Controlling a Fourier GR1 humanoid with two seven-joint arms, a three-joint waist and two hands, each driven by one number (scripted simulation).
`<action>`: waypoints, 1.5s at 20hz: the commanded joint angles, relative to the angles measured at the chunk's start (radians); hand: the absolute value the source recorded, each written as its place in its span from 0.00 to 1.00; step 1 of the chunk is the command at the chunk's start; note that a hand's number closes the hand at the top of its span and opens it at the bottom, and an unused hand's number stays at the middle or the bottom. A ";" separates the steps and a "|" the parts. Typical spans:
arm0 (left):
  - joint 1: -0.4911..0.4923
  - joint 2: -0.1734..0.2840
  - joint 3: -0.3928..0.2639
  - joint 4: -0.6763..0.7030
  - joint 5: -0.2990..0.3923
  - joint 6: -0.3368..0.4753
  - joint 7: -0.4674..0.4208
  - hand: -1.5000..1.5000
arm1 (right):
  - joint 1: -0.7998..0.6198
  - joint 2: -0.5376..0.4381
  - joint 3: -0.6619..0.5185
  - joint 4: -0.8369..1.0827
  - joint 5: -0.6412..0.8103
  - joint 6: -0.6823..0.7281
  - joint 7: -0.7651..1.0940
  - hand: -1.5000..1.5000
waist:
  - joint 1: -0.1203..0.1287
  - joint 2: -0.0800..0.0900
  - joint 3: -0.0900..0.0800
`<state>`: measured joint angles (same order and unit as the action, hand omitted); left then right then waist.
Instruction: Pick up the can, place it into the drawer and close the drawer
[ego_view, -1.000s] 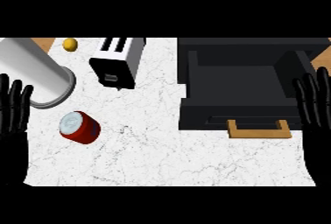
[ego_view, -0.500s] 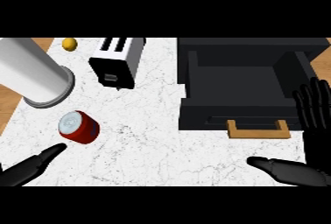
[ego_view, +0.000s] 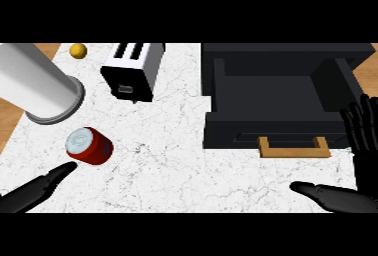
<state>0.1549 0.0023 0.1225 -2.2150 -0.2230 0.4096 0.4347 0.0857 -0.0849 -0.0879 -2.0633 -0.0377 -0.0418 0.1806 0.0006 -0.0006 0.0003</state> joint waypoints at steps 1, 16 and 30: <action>-0.097 0.046 0.069 0.062 0.042 -0.014 0.062 0.00 | 0.035 0.015 -0.003 -0.046 -0.011 0.005 0.001 0.00 | -0.003 0.000 0.000; -0.056 -0.002 -0.033 0.458 0.117 0.112 -0.288 0.00 | 0.077 -0.013 -0.098 -0.019 -0.054 0.089 -0.070 0.00 | -0.003 0.000 -0.001; -0.051 -0.002 -0.027 0.754 0.308 0.205 -0.594 0.00 | 0.115 -0.040 -0.209 -0.165 -0.165 0.138 0.045 0.00 | -0.004 0.000 0.000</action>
<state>0.0998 0.0004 0.0788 -1.4985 0.0488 0.6154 -0.1152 0.1685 -0.1092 -0.2443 -2.1746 -0.1438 0.0626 0.2002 -0.0024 -0.0003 -0.0003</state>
